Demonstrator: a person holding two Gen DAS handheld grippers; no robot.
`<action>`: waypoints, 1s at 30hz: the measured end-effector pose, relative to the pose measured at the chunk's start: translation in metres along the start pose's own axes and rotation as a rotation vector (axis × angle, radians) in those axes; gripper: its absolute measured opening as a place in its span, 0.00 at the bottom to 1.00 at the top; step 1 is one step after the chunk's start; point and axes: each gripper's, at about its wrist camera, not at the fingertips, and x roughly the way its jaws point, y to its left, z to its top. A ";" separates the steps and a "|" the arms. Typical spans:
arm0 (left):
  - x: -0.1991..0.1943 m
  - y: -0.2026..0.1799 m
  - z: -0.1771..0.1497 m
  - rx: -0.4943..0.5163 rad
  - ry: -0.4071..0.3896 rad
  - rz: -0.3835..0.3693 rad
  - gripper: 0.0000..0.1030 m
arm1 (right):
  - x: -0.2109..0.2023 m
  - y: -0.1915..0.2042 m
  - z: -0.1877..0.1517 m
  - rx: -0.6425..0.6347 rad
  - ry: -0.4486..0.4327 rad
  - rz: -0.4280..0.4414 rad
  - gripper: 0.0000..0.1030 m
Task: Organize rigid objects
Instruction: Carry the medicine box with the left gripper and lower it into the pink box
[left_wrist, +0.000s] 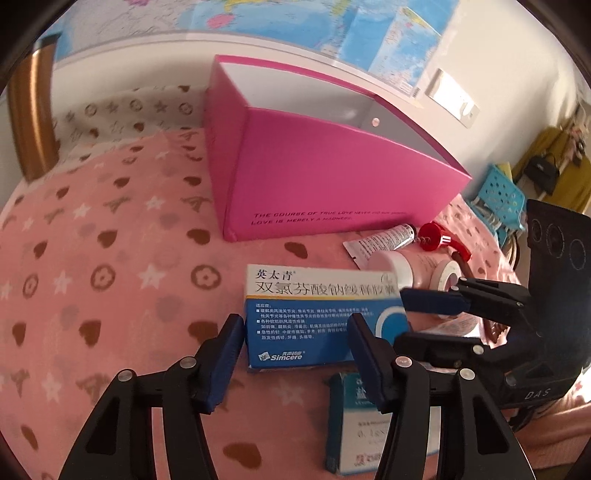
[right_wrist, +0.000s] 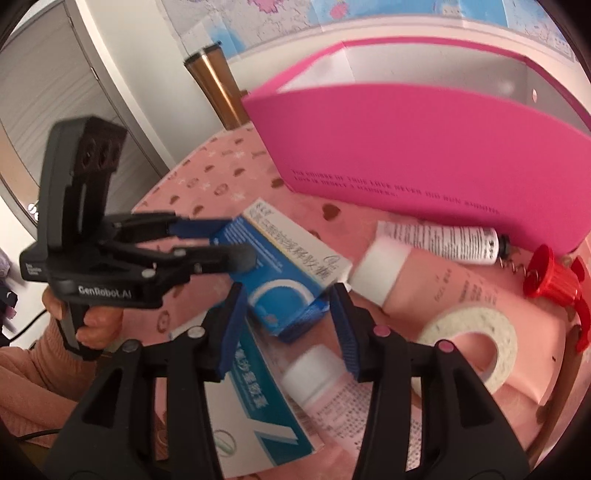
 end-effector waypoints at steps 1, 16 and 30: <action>-0.002 -0.002 0.000 -0.001 -0.008 0.009 0.56 | -0.003 0.002 0.002 -0.007 -0.011 0.002 0.48; -0.063 -0.042 0.040 0.067 -0.201 -0.016 0.56 | -0.061 -0.001 0.042 -0.039 -0.132 -0.007 0.48; -0.037 -0.047 0.119 0.070 -0.237 0.074 0.56 | -0.077 -0.033 0.113 -0.065 -0.218 -0.051 0.49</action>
